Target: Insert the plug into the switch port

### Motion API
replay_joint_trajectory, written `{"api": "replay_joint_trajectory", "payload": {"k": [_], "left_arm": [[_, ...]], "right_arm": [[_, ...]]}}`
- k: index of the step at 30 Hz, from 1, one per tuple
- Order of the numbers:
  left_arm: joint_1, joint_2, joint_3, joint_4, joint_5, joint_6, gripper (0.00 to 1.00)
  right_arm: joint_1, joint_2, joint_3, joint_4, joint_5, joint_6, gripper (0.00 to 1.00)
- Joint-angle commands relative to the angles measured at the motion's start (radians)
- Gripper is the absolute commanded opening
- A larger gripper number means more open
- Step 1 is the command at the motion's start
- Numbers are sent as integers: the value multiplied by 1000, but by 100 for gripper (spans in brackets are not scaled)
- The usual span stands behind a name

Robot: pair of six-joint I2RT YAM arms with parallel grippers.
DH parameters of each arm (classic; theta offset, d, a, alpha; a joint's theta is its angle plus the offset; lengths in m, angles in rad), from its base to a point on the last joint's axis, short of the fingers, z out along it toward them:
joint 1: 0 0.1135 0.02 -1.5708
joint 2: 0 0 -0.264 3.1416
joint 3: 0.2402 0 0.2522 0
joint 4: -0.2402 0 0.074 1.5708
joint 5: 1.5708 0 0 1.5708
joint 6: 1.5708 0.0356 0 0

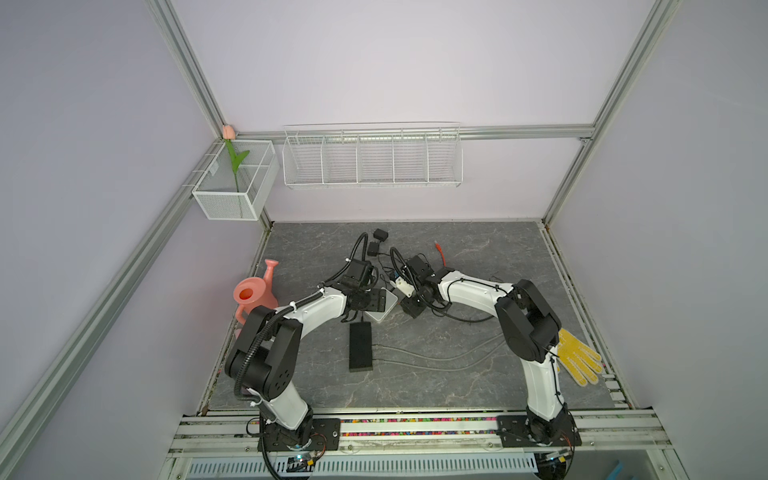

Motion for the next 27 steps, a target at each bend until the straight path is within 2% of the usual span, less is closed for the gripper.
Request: {"api": "replay_joint_trajectory", "payload": {"k": [1,6,13,16,18,23,25,27], "left_arm": [[0,17,33,-28,-2,36,90],[-8,13,24,-11,45,32,91],[-42,43,37,-17,52,47,92],[-48,74,53,-31,52,55,92],[-50,88,63,-46,48,62,92],[-57,121,82,-81,19,75,91],[-59,135,93,-93,5,75,87],[-60,143,99,-98,-12,70,78]], "right_arm": [[-3,-4,13,-17,4,-66,56],[-4,20,33,-4,-50,-90,58],[-13,83,64,-20,-78,-95,58],[-28,103,76,-50,-95,-91,55],[-38,105,69,-64,-115,-86,51],[-49,72,13,-54,-125,-73,31],[-49,58,-1,-52,-130,-66,25],[-49,52,-9,-63,-128,-60,20]]}}
